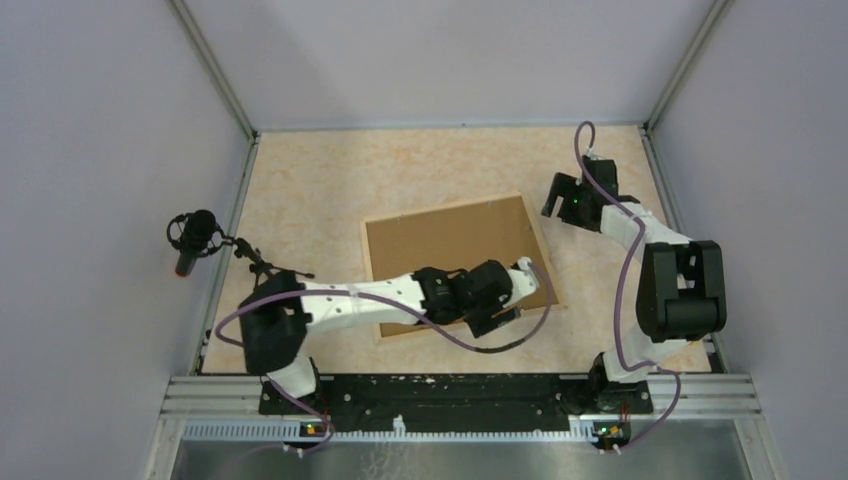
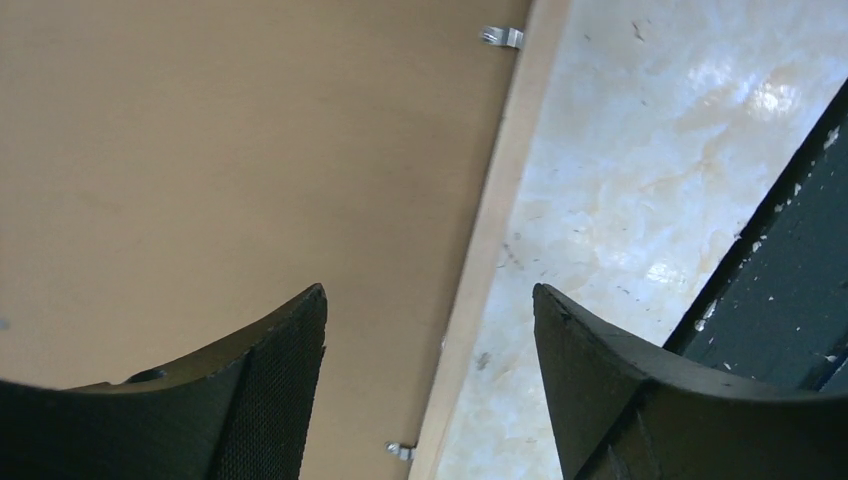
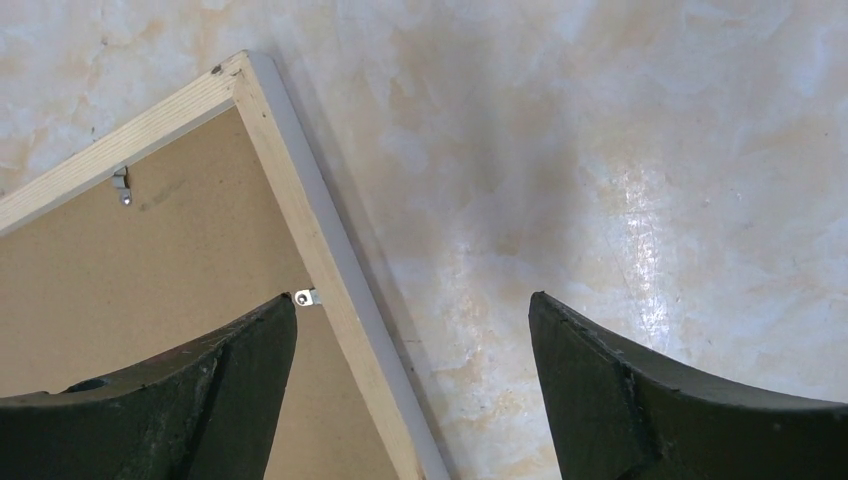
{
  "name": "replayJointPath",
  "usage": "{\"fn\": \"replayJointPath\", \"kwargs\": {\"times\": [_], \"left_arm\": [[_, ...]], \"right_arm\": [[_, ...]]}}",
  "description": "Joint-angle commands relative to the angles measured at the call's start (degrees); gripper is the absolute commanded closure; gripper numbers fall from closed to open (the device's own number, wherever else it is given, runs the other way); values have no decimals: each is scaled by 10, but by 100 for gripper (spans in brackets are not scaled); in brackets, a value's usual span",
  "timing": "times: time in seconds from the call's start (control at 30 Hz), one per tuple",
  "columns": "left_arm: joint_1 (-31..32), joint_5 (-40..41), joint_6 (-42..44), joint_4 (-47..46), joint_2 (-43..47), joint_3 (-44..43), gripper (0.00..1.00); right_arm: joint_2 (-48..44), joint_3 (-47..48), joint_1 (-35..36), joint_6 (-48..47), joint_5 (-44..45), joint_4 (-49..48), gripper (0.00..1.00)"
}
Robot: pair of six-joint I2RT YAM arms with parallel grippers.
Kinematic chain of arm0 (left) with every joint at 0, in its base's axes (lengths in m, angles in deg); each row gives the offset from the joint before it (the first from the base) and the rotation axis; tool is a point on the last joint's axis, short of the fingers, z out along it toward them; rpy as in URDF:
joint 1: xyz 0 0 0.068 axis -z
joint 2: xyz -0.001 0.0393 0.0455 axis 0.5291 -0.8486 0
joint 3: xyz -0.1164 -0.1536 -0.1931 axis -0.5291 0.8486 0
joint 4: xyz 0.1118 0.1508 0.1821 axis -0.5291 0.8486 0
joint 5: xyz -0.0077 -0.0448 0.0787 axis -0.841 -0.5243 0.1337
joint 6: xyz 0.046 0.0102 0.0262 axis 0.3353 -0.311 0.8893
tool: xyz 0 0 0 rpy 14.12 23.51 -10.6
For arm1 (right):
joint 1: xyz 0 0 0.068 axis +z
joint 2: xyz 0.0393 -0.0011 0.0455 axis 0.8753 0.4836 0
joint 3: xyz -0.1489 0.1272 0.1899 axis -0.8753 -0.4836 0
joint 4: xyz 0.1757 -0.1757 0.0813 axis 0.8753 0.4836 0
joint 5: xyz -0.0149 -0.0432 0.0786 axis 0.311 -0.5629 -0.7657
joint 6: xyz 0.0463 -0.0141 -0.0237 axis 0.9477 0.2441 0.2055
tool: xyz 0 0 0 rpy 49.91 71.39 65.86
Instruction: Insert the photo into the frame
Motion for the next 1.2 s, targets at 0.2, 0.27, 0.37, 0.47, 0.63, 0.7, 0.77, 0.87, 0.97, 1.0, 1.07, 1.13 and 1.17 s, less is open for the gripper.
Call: {"fn": "replayJointPath", "kwargs": {"times": [0.2, 0.27, 0.37, 0.47, 0.63, 0.7, 0.77, 0.87, 0.97, 1.0, 1.07, 1.13, 1.17], "left_arm": [[20, -61, -14, 80, -145, -83, 25], [21, -57, -14, 82, -156, -90, 32], [21, -69, -12, 97, -182, -112, 44], [23, -60, -12, 106, -200, -122, 48], [24, -16, -14, 118, -226, -130, 61], [26, 5, -14, 126, -237, -134, 64], [29, 20, -14, 130, -247, -134, 66], [32, 36, -33, 134, -258, -130, 64], [33, 41, -35, 128, -262, -124, 59], [33, 39, -36, 124, -262, -120, 58], [33, 40, -37, 119, -265, -118, 62], [33, 37, -37, 118, -268, -118, 73], [33, 40, -38, 120, -269, -119, 80]], "right_arm": [[3, -6, -19, 8, -20, -22, 16], [3, -7, -22, 9, -24, -23, 16], [4, -8, -26, 8, -29, -24, 16], [5, -10, -28, 8, -33, -25, 16], [6, -10, -29, 9, -39, -25, 16], [6, -12, -29, 10, -39, -26, 16], [5, -12, -29, 10, -39, -26, 16], [2, -14, -44, 12, -39, -26, 16], [-3, -17, -47, 13, -41, -27, 16], [-4, -18, -48, 13, -41, -27, 16], [-4, -18, -49, 13, -43, -27, 15], [-4, -18, -50, 14, -44, -26, 15], [-4, -18, -51, 14, -45, -25, 15]]}}
